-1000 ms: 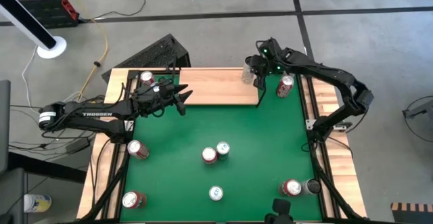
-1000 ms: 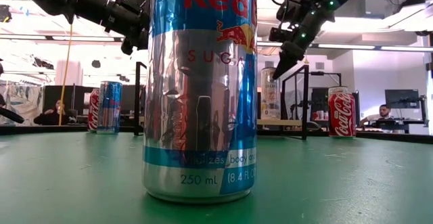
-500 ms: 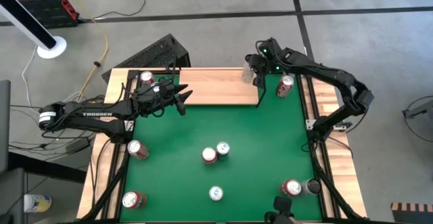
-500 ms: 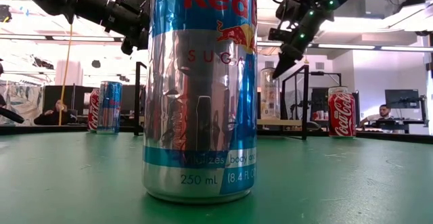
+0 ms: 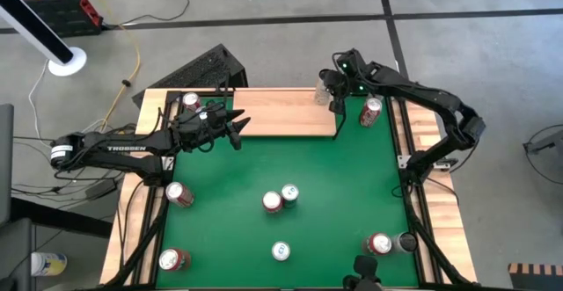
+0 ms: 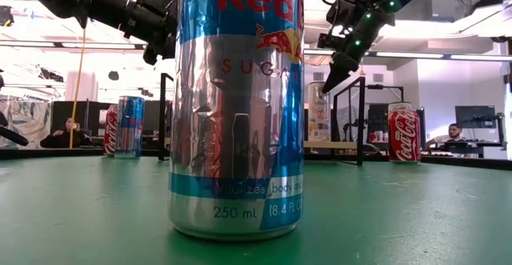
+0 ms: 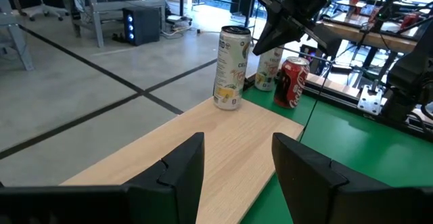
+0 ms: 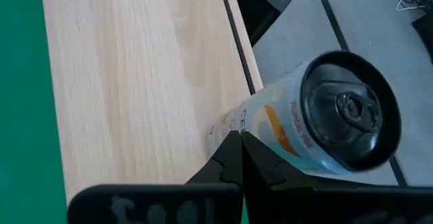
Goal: Place canned beverage on shelf
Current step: Put the middle white soda can on the shelf
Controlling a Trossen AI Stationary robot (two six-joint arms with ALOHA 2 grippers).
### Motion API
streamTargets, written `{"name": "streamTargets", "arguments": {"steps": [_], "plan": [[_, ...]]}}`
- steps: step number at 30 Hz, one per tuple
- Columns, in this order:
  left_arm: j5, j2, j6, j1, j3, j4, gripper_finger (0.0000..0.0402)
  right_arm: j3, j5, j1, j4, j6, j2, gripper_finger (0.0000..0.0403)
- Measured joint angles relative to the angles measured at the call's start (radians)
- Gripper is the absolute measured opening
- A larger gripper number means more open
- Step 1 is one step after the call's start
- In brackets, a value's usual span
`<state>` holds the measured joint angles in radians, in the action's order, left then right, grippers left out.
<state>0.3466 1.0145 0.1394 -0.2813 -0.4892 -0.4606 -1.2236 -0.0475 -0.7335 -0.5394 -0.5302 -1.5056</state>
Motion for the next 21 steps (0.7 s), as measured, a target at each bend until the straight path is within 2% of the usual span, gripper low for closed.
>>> {"name": "streamTargets", "arguments": {"steps": [5, 21], "plan": [[0.0, 0.0, 0.0, 0.0, 0.0, 0.0, 0.0158, 0.001, 0.045, 0.0, 0.017, 0.006, -0.013, 0.0018], [0.0, 0.0, 0.006, 0.0, 0.0, 0.0, 0.0158, 0.0, 0.05, 0.003, 0.036, 0.002, -0.044, 0.0018]]}}
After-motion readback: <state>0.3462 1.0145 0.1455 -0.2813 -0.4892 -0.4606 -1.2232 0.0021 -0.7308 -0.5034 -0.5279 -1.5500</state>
